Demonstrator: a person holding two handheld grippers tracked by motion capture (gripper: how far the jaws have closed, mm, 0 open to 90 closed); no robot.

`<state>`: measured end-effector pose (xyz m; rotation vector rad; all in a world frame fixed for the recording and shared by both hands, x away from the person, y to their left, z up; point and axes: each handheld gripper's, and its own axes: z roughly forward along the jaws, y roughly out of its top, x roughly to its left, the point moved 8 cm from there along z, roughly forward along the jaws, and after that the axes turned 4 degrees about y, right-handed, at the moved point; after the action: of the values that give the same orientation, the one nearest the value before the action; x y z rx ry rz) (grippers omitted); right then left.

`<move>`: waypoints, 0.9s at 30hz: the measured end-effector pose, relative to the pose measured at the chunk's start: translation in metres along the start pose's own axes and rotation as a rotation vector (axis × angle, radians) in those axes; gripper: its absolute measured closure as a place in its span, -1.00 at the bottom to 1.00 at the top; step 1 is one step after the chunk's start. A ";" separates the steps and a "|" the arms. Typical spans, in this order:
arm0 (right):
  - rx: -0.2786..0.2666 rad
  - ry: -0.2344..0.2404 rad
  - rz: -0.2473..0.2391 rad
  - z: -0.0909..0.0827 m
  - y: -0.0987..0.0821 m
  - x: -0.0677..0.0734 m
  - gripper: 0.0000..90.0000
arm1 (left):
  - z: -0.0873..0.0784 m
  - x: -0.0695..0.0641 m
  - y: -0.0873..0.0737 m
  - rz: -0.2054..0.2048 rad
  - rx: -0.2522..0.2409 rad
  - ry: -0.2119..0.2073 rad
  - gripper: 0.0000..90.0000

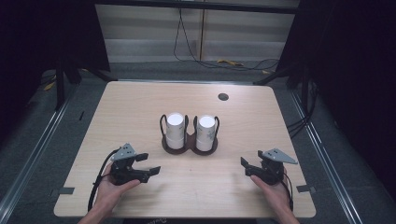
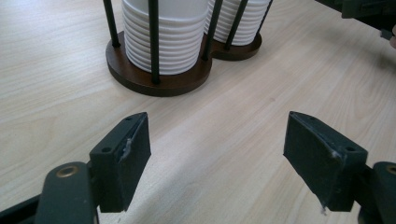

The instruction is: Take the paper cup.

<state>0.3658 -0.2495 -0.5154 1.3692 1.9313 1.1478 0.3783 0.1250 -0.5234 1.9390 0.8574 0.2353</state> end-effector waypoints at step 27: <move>0.024 0.051 0.001 -0.001 -0.003 0.007 -0.47 | -0.001 0.003 0.034 -0.031 -0.099 -0.031 -0.37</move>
<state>0.3609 -0.2433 -0.5170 1.3657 1.9865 1.1746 0.3956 0.1177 -0.4951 1.8312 0.8401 0.2248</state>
